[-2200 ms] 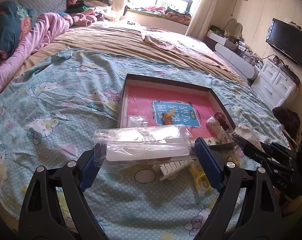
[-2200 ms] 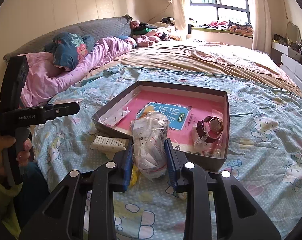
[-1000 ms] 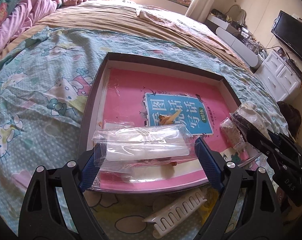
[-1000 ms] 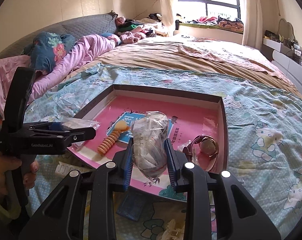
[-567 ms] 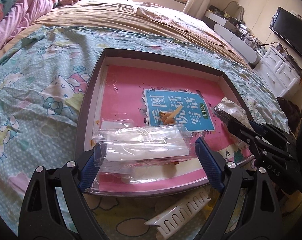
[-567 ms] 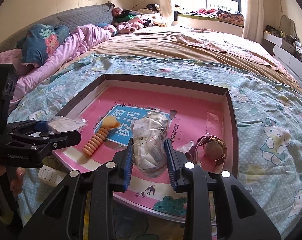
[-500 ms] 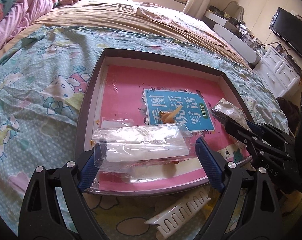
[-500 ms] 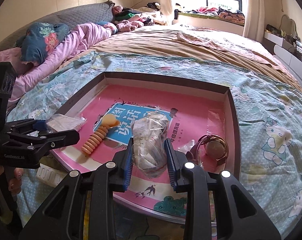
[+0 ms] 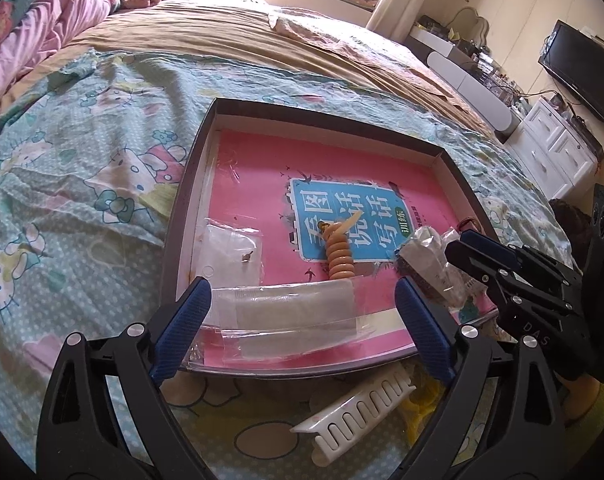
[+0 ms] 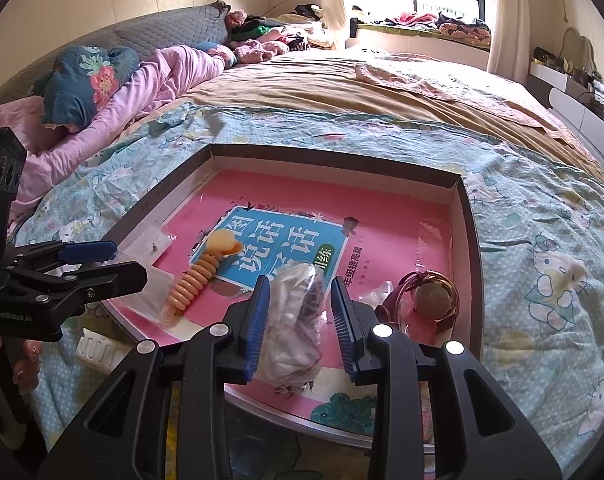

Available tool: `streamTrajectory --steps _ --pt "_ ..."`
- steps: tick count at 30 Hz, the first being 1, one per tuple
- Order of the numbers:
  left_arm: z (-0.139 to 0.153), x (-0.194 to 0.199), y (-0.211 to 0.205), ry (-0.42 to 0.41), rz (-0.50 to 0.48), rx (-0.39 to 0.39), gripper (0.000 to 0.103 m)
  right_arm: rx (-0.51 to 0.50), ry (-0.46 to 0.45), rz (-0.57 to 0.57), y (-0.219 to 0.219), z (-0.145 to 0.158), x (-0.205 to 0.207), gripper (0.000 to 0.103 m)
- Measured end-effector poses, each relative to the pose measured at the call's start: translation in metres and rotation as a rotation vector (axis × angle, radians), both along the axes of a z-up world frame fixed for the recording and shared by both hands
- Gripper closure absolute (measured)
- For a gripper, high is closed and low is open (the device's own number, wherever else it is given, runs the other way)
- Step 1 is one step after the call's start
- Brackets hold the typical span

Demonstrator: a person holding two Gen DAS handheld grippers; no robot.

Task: Organize jewelry
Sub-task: 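Withdraw both open tools from the tray toward the remaining items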

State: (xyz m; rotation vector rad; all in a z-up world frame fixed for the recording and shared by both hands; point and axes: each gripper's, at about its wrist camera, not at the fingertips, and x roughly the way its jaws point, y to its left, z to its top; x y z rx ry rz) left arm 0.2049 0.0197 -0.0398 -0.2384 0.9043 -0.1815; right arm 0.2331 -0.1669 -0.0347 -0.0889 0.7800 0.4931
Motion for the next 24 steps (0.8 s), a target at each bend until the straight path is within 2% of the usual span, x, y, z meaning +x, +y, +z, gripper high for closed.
streamTrajectory --steps 5,7,12,14,17,24 --pt "0.007 -0.004 0.004 -0.012 0.009 -0.012 0.017 0.028 -0.014 -0.017 -0.008 0.010 -0.005 0.060" --pt "0.010 -0.006 0.005 -0.016 0.014 -0.016 0.017 0.053 -0.019 -0.034 -0.015 0.016 -0.009 0.044" --pt "0.021 -0.013 0.007 -0.042 0.024 -0.017 0.017 0.089 -0.044 -0.060 -0.029 0.030 -0.020 0.029" --pt "0.026 -0.016 0.008 -0.051 0.031 -0.021 0.015 0.102 -0.058 -0.069 -0.034 0.036 -0.025 0.025" --pt "0.032 -0.021 0.010 -0.063 0.043 -0.023 0.010 0.116 -0.072 -0.076 -0.040 0.044 -0.031 0.024" --pt "0.050 -0.034 0.016 -0.099 0.068 -0.021 0.010 0.136 -0.106 -0.079 -0.049 0.060 -0.047 0.021"
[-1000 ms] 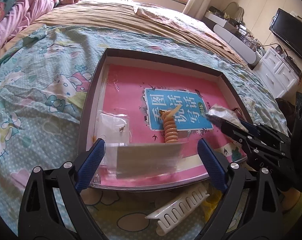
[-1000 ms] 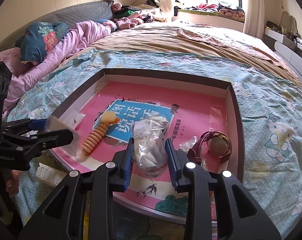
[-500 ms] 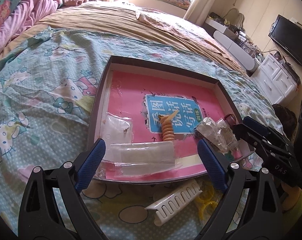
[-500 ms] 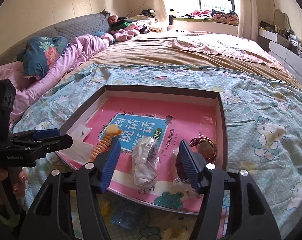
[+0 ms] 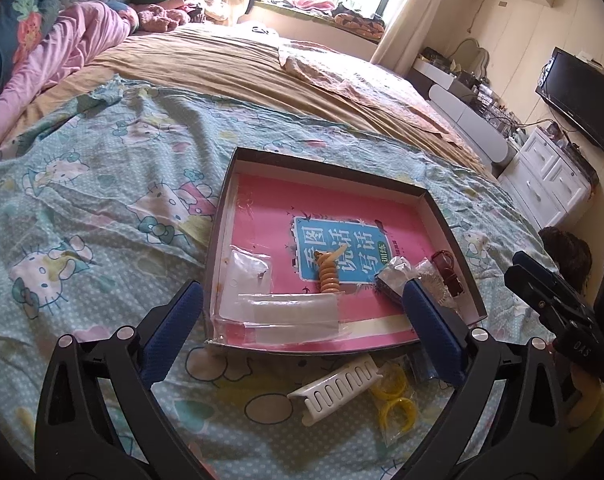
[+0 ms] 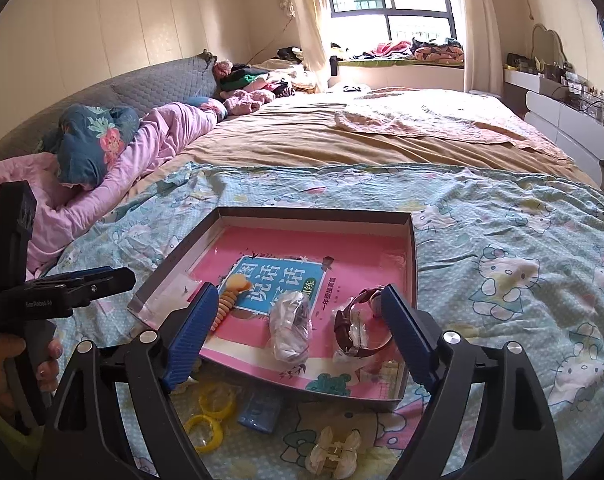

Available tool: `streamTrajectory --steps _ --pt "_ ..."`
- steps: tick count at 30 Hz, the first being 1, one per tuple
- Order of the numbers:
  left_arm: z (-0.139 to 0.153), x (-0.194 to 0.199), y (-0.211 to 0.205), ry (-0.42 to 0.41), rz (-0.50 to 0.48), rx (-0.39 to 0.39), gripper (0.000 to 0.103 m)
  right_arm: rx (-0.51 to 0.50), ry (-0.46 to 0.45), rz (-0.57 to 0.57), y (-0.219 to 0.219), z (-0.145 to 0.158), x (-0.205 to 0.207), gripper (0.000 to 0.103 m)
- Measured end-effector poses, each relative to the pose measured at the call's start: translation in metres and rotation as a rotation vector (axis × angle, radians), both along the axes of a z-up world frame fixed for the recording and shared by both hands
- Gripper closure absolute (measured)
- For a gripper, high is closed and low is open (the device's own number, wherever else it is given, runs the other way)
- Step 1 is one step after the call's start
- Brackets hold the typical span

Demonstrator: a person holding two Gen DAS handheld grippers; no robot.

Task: Organize jewelry
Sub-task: 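Withdraw both open tools from the tray toward the remaining items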

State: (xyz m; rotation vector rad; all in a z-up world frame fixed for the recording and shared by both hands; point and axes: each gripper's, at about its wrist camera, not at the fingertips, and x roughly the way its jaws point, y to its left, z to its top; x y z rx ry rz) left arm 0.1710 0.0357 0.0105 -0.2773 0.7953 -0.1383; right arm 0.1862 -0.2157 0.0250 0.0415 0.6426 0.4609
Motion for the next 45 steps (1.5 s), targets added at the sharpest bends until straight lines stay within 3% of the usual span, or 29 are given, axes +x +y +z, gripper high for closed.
streamTrajectory --steps 23,45 --pt "0.032 -0.047 -0.001 -0.078 0.002 0.013 0.010 0.020 -0.063 0.022 -0.012 0.030 -0.050 0.020" --pt "0.015 -0.078 -0.035 -0.050 -0.070 0.100 0.010 -0.033 -0.008 0.042 -0.021 0.007 -0.084 0.020"
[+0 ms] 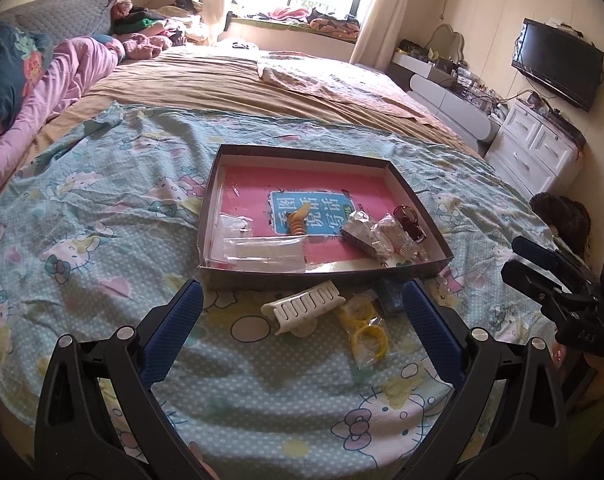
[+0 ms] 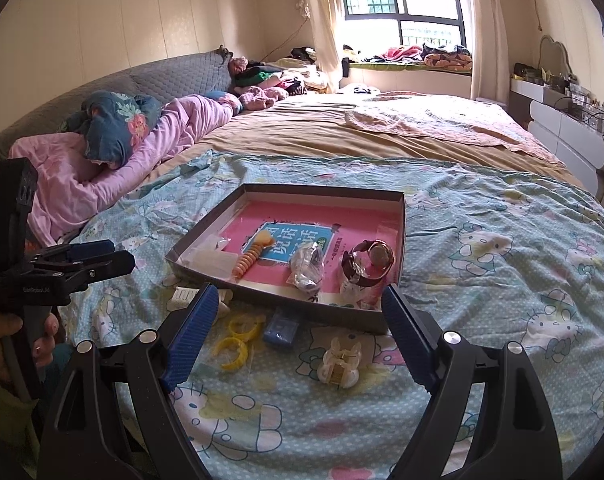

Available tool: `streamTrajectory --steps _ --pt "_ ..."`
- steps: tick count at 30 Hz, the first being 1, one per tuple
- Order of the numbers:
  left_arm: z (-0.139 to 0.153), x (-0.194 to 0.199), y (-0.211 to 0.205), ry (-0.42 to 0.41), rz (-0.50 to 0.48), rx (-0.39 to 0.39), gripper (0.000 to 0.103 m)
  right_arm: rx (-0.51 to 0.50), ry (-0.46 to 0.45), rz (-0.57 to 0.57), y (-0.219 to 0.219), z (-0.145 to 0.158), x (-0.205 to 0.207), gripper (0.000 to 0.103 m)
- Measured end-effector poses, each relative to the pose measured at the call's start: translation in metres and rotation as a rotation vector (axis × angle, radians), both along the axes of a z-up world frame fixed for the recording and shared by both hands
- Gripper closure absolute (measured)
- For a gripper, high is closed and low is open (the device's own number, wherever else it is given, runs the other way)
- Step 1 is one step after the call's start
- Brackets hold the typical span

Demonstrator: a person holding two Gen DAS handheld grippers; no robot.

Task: Organize jewelry
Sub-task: 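Withdraw both open tools from the tray toward the remaining items, then grasp the bagged yellow bangles with the left tool while the right tool grasps the pearl hair clip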

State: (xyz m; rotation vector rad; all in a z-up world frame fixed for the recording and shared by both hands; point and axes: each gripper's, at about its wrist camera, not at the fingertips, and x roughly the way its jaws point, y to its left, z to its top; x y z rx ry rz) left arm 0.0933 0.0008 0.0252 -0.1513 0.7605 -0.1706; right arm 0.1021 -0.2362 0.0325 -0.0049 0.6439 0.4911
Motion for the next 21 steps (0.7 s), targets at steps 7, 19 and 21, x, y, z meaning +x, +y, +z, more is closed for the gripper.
streamTrajectory --steps 7,19,21 --pt "-0.009 -0.004 -0.011 0.020 -0.032 0.027 0.010 -0.012 0.023 -0.005 -0.005 -0.009 -0.004 0.020" --pt "-0.025 -0.008 -0.030 0.054 -0.077 0.044 0.010 -0.031 0.067 -0.021 -0.014 -0.027 -0.006 0.020" --pt "-0.028 -0.009 -0.033 0.062 -0.086 0.044 0.010 -0.034 0.075 -0.023 -0.016 -0.029 -0.006 0.020"
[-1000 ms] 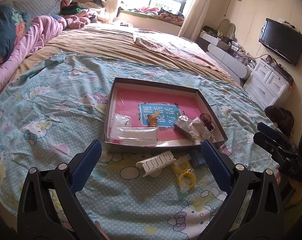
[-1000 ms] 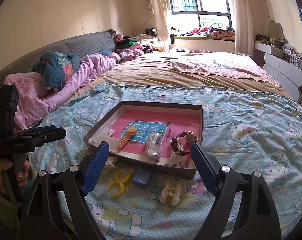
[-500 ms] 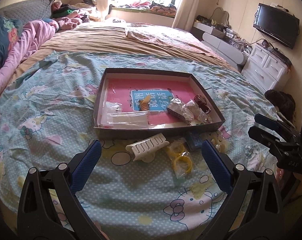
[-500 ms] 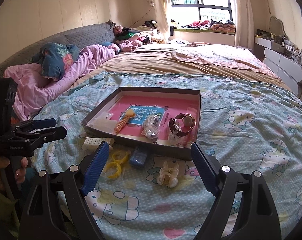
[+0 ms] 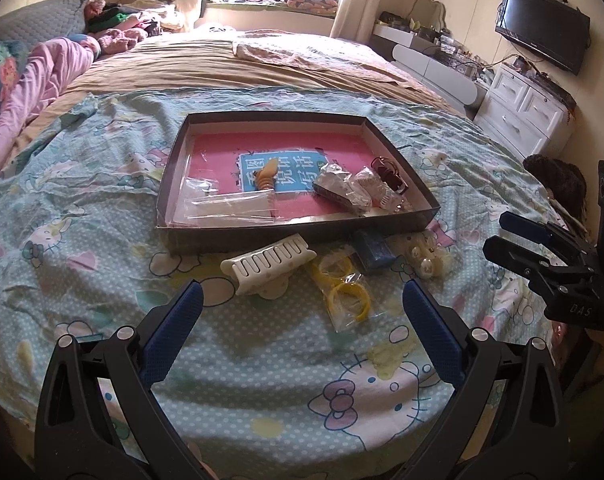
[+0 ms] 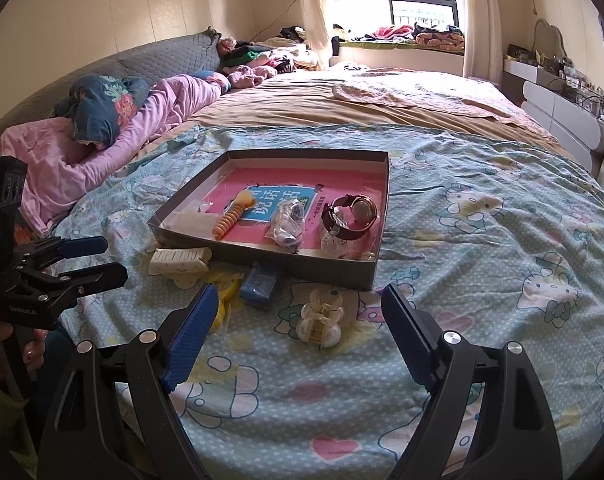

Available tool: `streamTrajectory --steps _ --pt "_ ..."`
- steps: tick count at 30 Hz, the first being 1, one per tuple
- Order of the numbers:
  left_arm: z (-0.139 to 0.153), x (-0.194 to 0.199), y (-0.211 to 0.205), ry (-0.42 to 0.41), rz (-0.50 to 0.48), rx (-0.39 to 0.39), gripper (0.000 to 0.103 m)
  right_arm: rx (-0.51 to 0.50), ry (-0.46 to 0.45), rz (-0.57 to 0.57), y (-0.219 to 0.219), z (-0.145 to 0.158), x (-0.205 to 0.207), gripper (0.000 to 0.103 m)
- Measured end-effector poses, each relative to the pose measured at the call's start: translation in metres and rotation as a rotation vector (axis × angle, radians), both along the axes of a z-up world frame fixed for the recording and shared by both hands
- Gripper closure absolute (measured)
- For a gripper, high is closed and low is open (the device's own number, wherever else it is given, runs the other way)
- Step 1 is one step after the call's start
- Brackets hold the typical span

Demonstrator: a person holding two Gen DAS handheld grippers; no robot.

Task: Organize jewelry
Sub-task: 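Grasp the bagged yellow bangles with the left tool while the right tool grasps the pearl hair clip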

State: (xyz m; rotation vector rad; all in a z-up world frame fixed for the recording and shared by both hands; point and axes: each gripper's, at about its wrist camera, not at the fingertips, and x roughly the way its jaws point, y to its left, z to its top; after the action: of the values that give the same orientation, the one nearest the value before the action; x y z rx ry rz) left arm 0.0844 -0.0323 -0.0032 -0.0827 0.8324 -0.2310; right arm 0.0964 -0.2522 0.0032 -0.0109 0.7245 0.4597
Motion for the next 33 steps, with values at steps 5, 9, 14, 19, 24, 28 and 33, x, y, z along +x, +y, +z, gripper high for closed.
streamTrajectory --steps 5,9,14,19,24,28,33 --pt "-0.010 -0.001 -0.008 0.023 -0.028 -0.006 0.010 -0.016 0.020 -0.007 -0.002 -0.007 0.003 0.020" --pt "-0.020 -0.001 -0.017 0.046 -0.057 -0.006 0.010 -0.023 0.045 -0.018 -0.005 -0.016 0.007 0.021" --pt "-0.032 0.001 -0.025 0.072 -0.081 -0.008 0.022 -0.022 0.081 -0.022 -0.006 -0.028 0.014 0.025" --pt "-0.041 0.005 -0.030 0.091 -0.093 -0.005 0.029 -0.022 0.121 -0.019 -0.002 -0.041 0.021 0.034" --pt "-0.049 0.009 -0.034 0.107 -0.091 -0.009 0.033 -0.013 0.153 -0.018 0.002 -0.055 0.030 0.045" --pt "-0.053 0.013 -0.036 0.114 -0.084 -0.004 0.034 -0.007 0.171 -0.021 0.005 -0.063 0.037 0.049" --pt "-0.054 0.019 -0.039 0.115 -0.080 0.001 0.034 -0.006 0.180 -0.018 0.009 -0.070 0.044 0.056"
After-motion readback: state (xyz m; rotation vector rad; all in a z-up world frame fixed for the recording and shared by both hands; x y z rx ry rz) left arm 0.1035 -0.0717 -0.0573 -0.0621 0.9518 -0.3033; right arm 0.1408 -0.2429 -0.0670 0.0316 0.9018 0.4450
